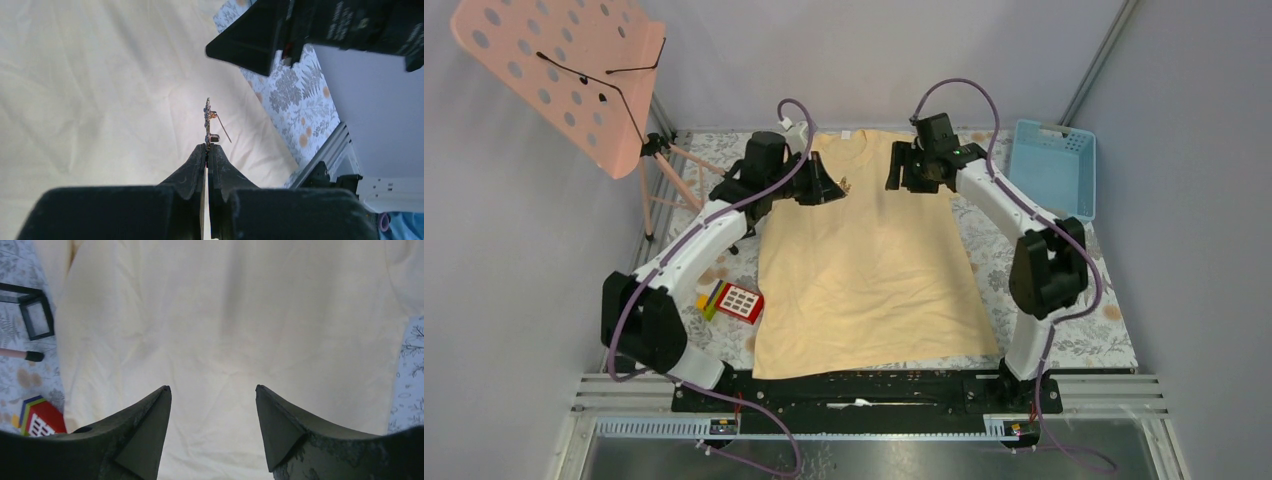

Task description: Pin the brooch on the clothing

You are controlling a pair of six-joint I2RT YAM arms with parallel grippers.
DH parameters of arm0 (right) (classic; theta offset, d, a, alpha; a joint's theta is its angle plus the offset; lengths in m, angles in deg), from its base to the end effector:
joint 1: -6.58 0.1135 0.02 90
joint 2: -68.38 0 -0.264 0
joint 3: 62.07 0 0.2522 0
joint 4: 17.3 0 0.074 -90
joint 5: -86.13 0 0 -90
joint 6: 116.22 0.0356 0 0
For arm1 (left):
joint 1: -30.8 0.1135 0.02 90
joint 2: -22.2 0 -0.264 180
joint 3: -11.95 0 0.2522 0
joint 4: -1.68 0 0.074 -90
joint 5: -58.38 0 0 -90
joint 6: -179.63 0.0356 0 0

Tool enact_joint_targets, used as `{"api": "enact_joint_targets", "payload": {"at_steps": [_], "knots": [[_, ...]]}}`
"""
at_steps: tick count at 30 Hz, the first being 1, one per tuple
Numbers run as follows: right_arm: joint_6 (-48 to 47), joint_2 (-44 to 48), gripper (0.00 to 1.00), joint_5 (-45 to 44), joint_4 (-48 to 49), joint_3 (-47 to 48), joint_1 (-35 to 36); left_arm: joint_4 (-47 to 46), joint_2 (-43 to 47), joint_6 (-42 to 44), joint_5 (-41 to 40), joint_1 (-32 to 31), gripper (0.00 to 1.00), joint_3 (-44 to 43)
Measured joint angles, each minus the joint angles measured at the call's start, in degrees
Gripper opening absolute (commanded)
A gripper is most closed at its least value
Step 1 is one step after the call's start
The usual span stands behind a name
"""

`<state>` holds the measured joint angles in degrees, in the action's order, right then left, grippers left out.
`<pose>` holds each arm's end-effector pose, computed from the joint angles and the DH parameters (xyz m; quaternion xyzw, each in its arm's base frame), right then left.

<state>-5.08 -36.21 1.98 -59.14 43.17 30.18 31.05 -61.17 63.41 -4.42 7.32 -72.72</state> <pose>0.3844 0.1719 0.2998 -0.0406 0.9088 0.2000 0.3639 0.3007 -0.1484 0.3317 0.1010 0.8361 -0.3931 0.3691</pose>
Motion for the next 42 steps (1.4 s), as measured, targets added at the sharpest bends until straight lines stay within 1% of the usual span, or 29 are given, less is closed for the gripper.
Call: {"api": "enact_joint_targets", "payload": {"at_steps": [5, 9, 13, 15, 17, 19, 23, 26, 28, 29, 33, 39, 42], "knots": [[-2.7, -10.4, 0.65, -0.5, -2.6, 7.1, -0.4, -0.4, -7.7, -1.5, -0.7, 0.0, 0.0, -6.7], [-3.9, -18.5, 0.65, -0.7, -6.4, 15.9, -0.8, -1.4, -11.6, -3.6, -1.0, 0.0, 0.0, -9.4], [-4.3, -20.0, 0.65, -0.1, -8.1, 15.9, -1.1, -1.3, -13.5, -4.8, -0.9, 0.2, 0.0, -10.3], [-4.3, -19.1, 0.66, 0.2, -7.3, 12.8, -1.2, -0.7, -13.4, -4.9, -0.9, 0.3, 0.0, -10.3], [-4.1, -16.5, 0.67, 1.0, -5.5, 6.0, -1.2, -0.4, -13.2, -4.9, -0.9, 0.3, 0.0, -10.3], [-3.4, -12.2, 0.69, 1.3, -4.5, -3.0, -1.0, 0.3, -12.3, -4.9, -0.7, 0.3, 0.0, -9.6], [-1.7, -2.0, 0.69, 0.4, -2.9, -17.4, 0.2, 1.3, -8.3, -5.1, -0.2, 0.3, 0.0, -6.3], [0.1, 6.8, 0.69, -2.0, -2.0, -25.3, 3.8, 2.1, -3.9, -4.8, -0.1, 0.3, 0.0, -3.4], [1.7, 12.5, 0.69, -3.9, -1.3, -30.1, 7.2, 2.6, -1.4, -4.0, -0.2, 0.3, 0.0, -2.0], [2.8, 16.0, 0.67, -5.5, -0.8, -33.2, 9.6, 3.2, -0.3, -3.6, -0.4, 0.3, 0.0, -1.5], [7.2, 24.9, 0.59, -9.9, -2.3, -42.2, 17.0, 5.2, 1.6, -1.3, -1.2, 0.3, 0.0, -1.3], [13.7, 32.6, 0.59, -13.0, -5.3, -50.2, 25.0, 6.8, 2.0, -0.1, -1.6, 0.3, 0.0, -1.1], [15.8, 33.8, 0.59, -13.9, -5.9, -52.2, 26.8, 7.2, 3.3, 0.2, -1.8, 0.3, 0.0, -0.3]]}}
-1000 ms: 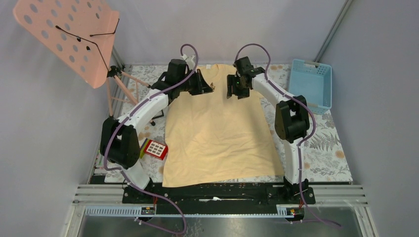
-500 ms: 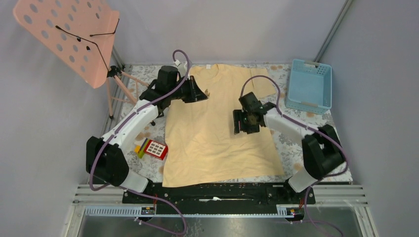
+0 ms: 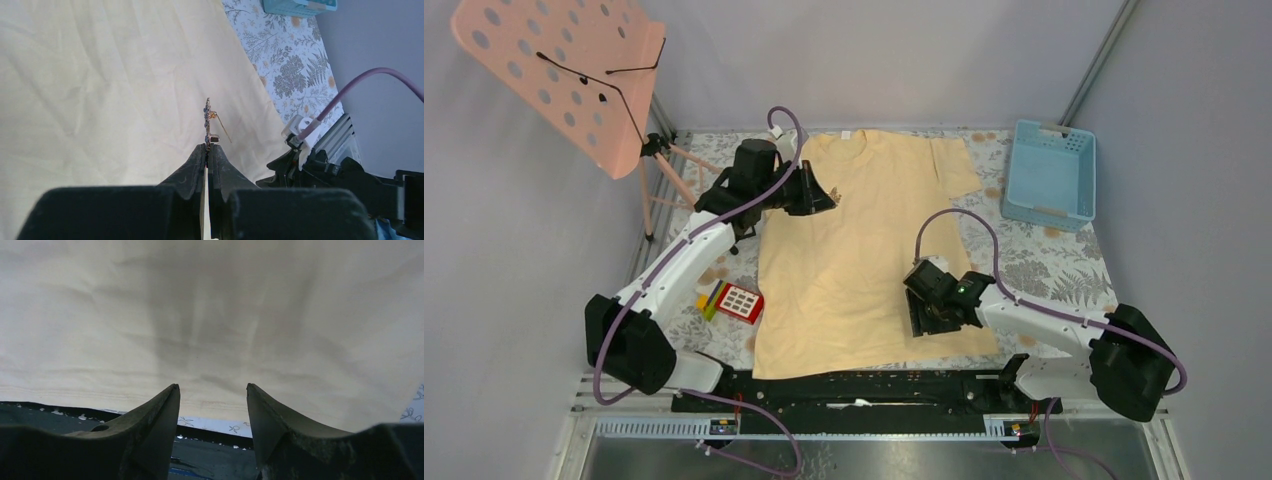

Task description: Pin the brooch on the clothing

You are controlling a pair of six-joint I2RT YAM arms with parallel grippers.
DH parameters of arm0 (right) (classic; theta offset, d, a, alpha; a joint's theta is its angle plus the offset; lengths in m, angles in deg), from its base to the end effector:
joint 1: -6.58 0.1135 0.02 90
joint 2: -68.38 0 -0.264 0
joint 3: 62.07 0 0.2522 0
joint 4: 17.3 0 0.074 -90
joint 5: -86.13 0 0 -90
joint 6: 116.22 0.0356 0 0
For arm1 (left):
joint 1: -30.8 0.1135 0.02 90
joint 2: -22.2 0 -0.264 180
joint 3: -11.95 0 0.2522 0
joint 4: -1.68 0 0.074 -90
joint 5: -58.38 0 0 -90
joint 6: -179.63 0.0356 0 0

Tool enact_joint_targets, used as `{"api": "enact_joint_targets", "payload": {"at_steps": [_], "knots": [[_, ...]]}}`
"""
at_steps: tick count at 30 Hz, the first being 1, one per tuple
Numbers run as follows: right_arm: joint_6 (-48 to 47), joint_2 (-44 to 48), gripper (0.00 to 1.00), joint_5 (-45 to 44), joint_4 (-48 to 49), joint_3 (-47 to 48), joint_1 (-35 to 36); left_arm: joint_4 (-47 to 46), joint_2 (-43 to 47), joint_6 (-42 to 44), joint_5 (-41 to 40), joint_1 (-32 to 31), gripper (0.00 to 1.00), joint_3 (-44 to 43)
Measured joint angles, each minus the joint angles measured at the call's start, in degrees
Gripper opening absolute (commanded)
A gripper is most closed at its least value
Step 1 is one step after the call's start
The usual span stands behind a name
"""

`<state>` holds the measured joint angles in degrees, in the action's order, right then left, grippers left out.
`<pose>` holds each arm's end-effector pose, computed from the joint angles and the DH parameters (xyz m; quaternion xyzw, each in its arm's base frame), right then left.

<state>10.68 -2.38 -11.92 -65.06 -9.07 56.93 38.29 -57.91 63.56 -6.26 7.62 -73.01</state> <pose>0.1432 0.1650 0.1864 -0.0994 0.9699 0.0963 0.2004 0.2847 -0.1385 0.3390 0.0853 0.8547 -0.3721 0.3517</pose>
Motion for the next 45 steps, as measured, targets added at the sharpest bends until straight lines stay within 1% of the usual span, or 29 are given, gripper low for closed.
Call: {"api": "enact_joint_targets", "payload": {"at_steps": [4, 7, 9, 11, 18, 20, 23, 24, 27, 34, 42, 44, 45], "knots": [[2.3, -0.2, 0.59, 0.0, 0.1, -2.7, 1.2, 0.1, 1.7, 0.3, -0.6, 0.0, 0.0, 0.3], [3.7, -1.0, 0.64, 0.1, 1.0, -4.4, 2.2, 0.1, 2.0, 0.5, -0.6, 0.0, 0.0, 0.3], [4.3, -1.8, 0.63, -0.1, 1.8, -4.7, 3.0, 0.1, 2.0, 0.6, -0.6, 0.1, 0.0, 0.4], [4.6, -2.2, 0.55, -0.9, 1.8, -4.6, 3.9, 0.1, 2.0, 0.6, -0.6, 0.1, 0.0, 0.4], [6.8, -3.2, 0.35, -5.9, 0.9, -4.7, 7.1, 0.1, 2.0, 0.6, -0.6, 0.1, 0.0, 0.4], [7.8, -2.5, 0.31, -7.0, 1.0, -5.4, 7.8, 0.1, 2.0, 0.6, -0.6, 0.1, 0.0, 0.5], [9.4, -1.0, 0.2, -8.8, 1.1, -6.6, 9.0, 0.1, 2.0, 0.6, -0.6, 0.1, 0.0, 0.5], [9.9, -0.4, 0.18, -9.2, 1.2, -7.0, 9.3, 0.0, 2.0, 0.6, -0.5, 0.1, 0.0, 0.5], [11.6, 1.2, 0.14, -9.4, 1.4, -8.0, 10.5, 0.0, 2.0, 0.6, -0.5, 0.1, 0.0, 0.5], [16.4, 3.9, 0.11, -6.3, -0.2, -8.6, 15.1, 0.0, 2.0, 0.5, -0.3, 0.1, 0.0, 0.5], [23.1, 6.4, 0.09, -2.9, -7.4, -8.9, 21.4, -0.2, 2.0, 0.5, 0.0, 0.1, 0.0, 0.5], [24.6, 7.0, 0.11, -2.7, -8.9, -8.9, 22.9, -0.2, 2.0, 0.5, 0.1, 0.1, 0.0, 0.5], [25.2, 7.1, 0.18, -2.7, -9.5, -8.9, 23.5, -0.2, 2.0, 0.5, 0.1, 0.1, 0.0, 0.5]]}}
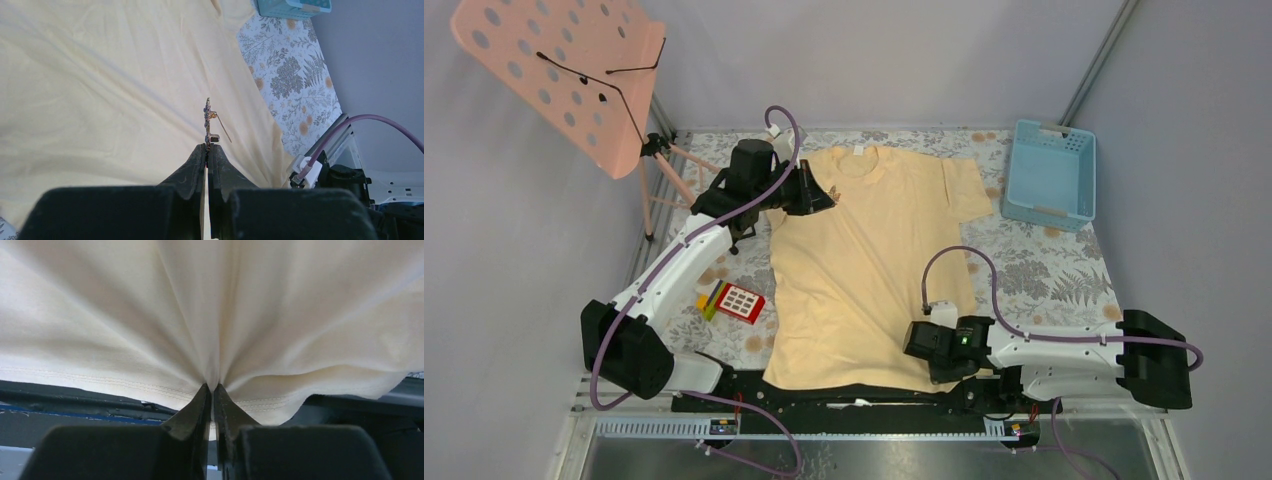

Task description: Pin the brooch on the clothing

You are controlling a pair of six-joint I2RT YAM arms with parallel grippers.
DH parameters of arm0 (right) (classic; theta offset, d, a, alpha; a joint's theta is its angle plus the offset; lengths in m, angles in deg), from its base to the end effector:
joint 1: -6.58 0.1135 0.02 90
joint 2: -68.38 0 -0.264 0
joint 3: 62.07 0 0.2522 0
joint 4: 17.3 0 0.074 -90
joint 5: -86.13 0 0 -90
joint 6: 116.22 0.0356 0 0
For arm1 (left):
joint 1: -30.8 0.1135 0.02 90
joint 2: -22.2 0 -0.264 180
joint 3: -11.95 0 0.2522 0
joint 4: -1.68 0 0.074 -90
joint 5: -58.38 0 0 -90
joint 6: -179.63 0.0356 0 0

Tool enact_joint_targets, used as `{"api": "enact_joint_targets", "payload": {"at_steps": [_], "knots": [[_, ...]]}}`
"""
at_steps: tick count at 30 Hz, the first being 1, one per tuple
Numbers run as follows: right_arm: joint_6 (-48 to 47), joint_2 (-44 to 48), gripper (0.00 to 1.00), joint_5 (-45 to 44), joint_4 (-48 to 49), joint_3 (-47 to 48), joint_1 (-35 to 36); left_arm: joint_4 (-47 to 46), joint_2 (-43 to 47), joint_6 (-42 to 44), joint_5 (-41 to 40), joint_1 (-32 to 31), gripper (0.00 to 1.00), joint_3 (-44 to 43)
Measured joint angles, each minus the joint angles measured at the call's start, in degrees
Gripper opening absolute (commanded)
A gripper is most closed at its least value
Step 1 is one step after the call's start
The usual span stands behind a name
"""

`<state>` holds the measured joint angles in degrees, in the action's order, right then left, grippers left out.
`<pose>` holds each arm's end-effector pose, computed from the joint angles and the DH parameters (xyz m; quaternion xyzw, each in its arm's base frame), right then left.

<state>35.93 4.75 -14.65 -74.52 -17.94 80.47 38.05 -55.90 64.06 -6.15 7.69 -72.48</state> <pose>0.0523 0.1572 0.1598 -0.0903 0.9848 0.0718 0.1296 0.2774 -0.1350 0.3465 0.0920 0.8471 -0.3749 0.3654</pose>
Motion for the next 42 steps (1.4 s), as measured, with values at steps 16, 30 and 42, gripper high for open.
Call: {"api": "enact_joint_targets", "payload": {"at_steps": [16, 30, 42], "knots": [[-15.6, -6.1, 0.73, -5.6, -6.9, 24.0, -15.2, -0.2, -0.3, -1.5, -1.7, 0.0, 0.0, 0.7], [-41.2, -41.5, 0.64, 5.6, 6.4, 57.9, -48.1, -0.6, -14.9, -2.7, -4.8, 0.2, 0.0, -12.1], [-47.4, -65.2, 0.53, 8.5, 2.6, 83.3, -54.6, -3.4, -32.0, -4.3, -8.0, 0.2, 0.0, -20.9]]}}
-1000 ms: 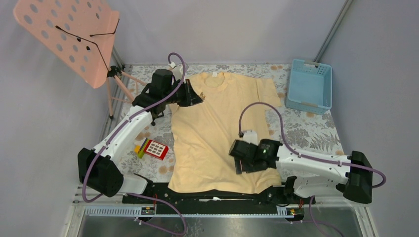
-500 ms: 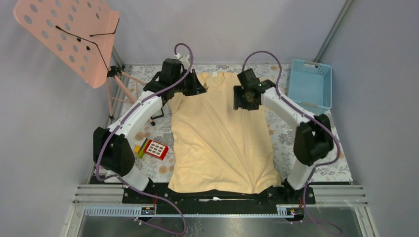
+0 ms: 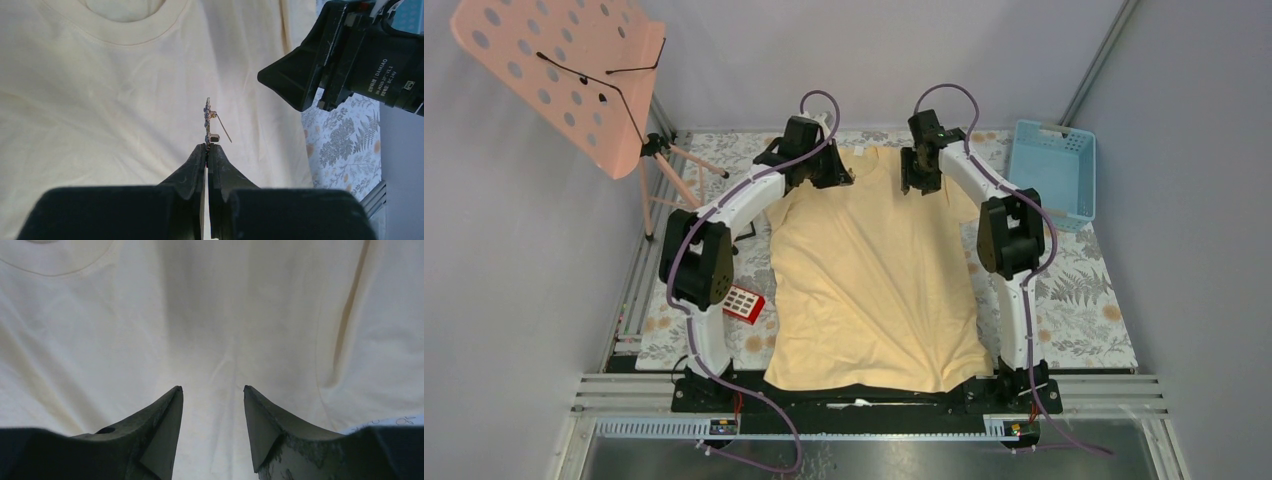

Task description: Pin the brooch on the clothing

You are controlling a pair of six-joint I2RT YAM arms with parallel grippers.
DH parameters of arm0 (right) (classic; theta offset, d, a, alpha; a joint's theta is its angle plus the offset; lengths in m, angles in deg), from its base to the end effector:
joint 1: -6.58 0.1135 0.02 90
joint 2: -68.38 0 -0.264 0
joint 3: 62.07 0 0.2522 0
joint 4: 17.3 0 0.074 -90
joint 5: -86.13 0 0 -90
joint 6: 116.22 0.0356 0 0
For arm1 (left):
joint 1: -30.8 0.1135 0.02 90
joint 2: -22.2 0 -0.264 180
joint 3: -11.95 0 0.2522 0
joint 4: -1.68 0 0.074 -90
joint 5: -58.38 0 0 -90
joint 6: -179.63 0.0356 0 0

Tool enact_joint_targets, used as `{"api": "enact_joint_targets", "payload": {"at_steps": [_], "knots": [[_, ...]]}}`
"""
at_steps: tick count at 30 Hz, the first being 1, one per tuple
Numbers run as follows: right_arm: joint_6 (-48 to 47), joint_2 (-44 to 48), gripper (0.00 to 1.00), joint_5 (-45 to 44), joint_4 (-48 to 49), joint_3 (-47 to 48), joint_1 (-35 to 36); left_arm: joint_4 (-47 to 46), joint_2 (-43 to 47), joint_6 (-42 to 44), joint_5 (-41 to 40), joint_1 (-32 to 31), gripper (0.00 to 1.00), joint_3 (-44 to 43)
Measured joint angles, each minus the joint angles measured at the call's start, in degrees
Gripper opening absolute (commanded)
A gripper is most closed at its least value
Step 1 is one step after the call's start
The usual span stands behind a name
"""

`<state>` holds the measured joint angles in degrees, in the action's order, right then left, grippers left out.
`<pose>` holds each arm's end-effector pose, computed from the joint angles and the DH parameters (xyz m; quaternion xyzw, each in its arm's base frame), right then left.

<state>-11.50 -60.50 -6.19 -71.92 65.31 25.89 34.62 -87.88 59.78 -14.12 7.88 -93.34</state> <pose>0.4713 0.1636 0.2214 -0.0324 0.9559 0.0667 0.2842 0.4079 -0.1841 0.2743 0.0133 0.8897 -0.3158 0.3293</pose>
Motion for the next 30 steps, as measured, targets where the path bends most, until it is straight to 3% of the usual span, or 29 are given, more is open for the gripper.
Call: {"api": "enact_joint_targets", "payload": {"at_steps": [18, 22, 30], "knots": [[-1.6, -8.4, 0.44, 0.0, -4.3, 3.8, -0.2, -0.9, -9.3, -0.7, -0.2, -3.9, 0.0, -7.2], [-2.0, -9.2, 0.34, -0.1, -4.6, 5.3, -0.3, -1.0, -10.1, -0.9, -0.2, -4.7, 0.0, -7.5], [-2.5, -10.0, 0.26, -0.1, -5.1, 7.3, -0.6, -1.2, -11.2, -1.7, -0.2, -5.3, 0.0, -7.6]]}}
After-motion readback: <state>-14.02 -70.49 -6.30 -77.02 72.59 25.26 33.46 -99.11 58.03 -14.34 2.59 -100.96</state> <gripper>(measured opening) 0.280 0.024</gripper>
